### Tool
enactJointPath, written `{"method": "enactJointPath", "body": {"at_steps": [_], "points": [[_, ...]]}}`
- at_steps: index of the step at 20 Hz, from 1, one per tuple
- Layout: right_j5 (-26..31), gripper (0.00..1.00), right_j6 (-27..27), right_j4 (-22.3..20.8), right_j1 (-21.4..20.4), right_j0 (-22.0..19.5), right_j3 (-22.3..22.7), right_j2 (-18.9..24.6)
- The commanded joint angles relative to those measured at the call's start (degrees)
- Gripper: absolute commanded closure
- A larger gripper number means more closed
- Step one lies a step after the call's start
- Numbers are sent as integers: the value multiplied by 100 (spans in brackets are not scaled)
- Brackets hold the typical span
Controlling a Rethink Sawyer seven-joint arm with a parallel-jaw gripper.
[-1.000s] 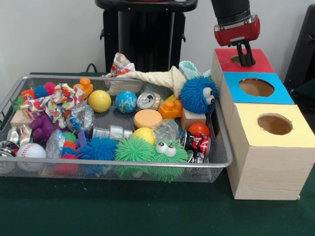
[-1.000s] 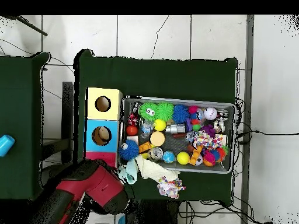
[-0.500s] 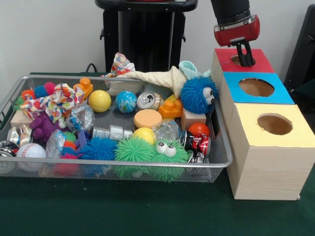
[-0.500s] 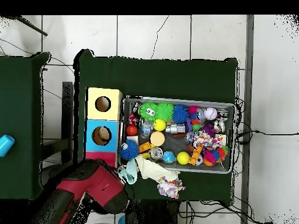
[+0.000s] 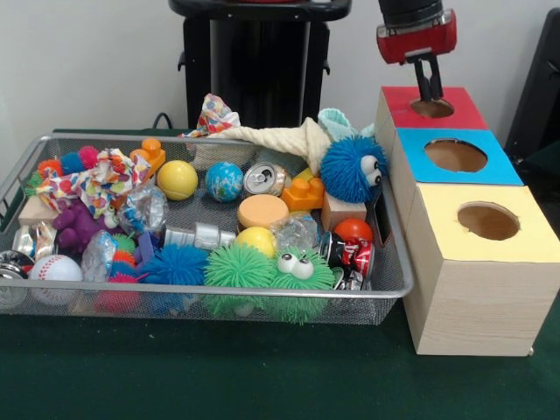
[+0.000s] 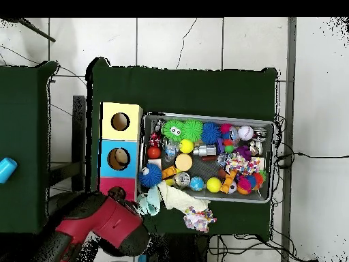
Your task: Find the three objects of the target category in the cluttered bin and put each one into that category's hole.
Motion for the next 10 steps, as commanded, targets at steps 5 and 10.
{"method": "enactJointPath", "body": {"at_steps": [5,10], "points": [[-2339,100,2027,5,772,-78,-644,-1352],[-1727,100,1912,-417,759,-155,-774,-1274]]}}
